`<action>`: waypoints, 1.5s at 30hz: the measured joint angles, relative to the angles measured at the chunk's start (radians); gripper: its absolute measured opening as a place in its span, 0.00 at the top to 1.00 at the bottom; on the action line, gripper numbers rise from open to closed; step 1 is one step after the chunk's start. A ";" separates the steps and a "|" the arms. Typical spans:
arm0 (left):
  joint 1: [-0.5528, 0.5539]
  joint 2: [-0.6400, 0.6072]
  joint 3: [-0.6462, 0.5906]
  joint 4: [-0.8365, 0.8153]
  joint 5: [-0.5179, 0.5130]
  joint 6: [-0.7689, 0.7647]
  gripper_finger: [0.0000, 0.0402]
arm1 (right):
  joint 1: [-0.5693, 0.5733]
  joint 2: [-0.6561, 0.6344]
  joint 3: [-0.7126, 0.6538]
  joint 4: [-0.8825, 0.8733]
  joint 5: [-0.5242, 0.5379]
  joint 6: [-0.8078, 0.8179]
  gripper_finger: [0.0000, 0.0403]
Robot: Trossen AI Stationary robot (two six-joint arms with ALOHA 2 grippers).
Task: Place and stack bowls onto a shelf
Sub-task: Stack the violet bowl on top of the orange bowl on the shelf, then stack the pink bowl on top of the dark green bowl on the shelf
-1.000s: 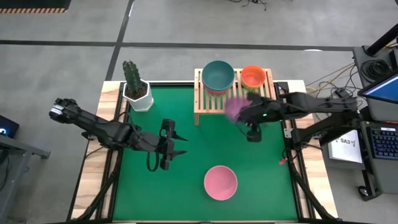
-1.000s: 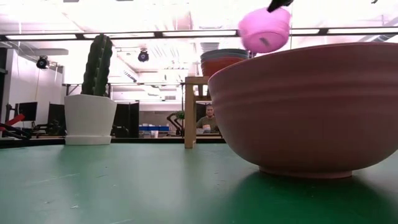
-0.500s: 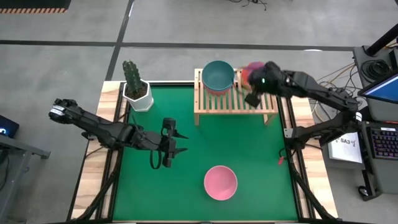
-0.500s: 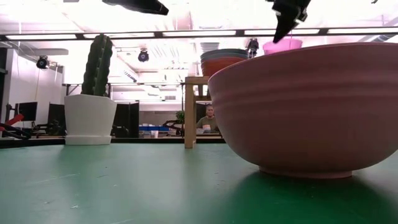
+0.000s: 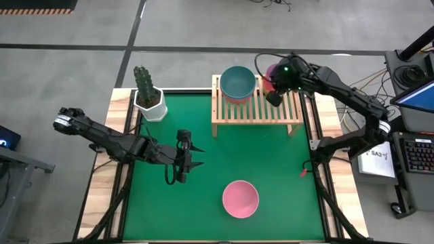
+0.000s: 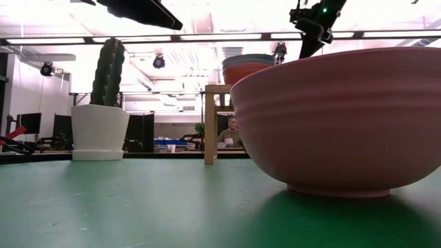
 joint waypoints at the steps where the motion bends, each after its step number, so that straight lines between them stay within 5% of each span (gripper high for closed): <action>1: 0.000 0.000 -0.001 0.001 0.000 0.000 0.53 | 0.000 0.002 0.000 0.000 -0.002 -0.001 0.98; 9: 0.000 0.000 -0.002 0.002 0.000 0.000 0.53 | 0.000 0.014 0.000 -0.003 -0.039 0.004 0.95; 19: -0.002 0.000 -0.002 -0.002 0.000 -0.068 0.53 | 0.002 0.001 0.032 -0.011 -0.081 0.092 0.75; 24: -0.022 -0.001 -0.027 -0.009 0.009 -0.150 0.53 | 0.047 -0.028 0.095 -0.015 -0.309 0.258 0.71; 27: -0.027 -0.001 -0.052 -0.030 0.011 -0.152 0.53 | 0.125 -0.040 0.102 -0.014 -0.465 0.381 0.70; 30: -0.026 -0.008 -0.059 -0.066 0.008 -0.184 0.53 | 0.248 -0.043 0.095 -0.014 -0.494 0.510 0.70; 38: -0.027 -0.011 -0.059 -0.124 0.007 -0.229 0.53 | 0.581 0.039 0.083 -0.014 -0.411 0.908 0.70; 45: -0.027 -0.012 -0.085 -0.126 0.007 -0.230 0.53 | 0.765 0.202 0.083 -0.094 -0.362 1.160 0.70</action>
